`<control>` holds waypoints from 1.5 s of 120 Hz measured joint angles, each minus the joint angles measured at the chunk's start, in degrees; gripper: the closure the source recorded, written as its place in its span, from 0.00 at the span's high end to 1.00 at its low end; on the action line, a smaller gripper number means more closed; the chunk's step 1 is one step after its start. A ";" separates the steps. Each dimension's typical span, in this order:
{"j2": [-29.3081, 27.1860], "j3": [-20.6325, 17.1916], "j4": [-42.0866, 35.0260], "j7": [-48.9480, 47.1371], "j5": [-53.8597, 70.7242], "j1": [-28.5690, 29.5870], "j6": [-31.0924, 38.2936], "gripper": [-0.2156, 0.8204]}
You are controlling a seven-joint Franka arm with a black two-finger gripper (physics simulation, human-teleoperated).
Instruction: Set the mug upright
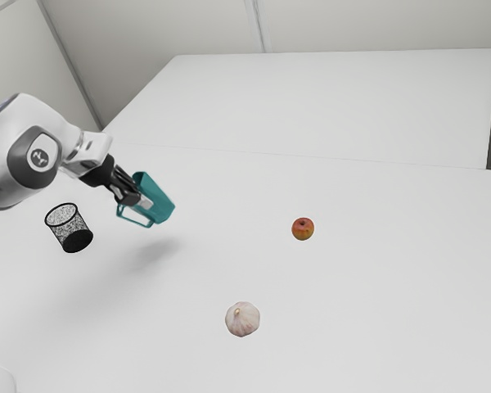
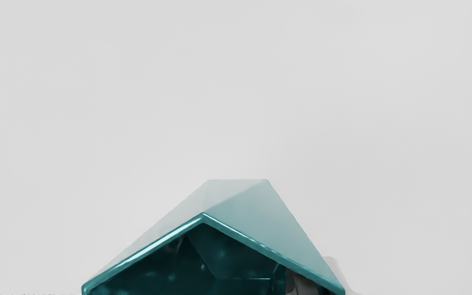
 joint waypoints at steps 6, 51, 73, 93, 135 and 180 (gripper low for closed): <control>2.47 -2.27 0.48 -1.48 1.13 0.80 -1.57 0.05; 9.99 -6.72 -1.47 -10.32 8.10 0.84 -3.17 0.06; 11.18 -8.72 -1.93 -14.04 11.13 0.57 -1.13 0.05; 12.27 -10.60 -3.40 -17.61 14.28 0.63 0.79 0.05; 15.27 -11.81 -5.78 -23.28 15.55 0.47 4.72 0.05; 16.20 -12.01 -5.96 -27.12 16.01 0.43 6.91 0.17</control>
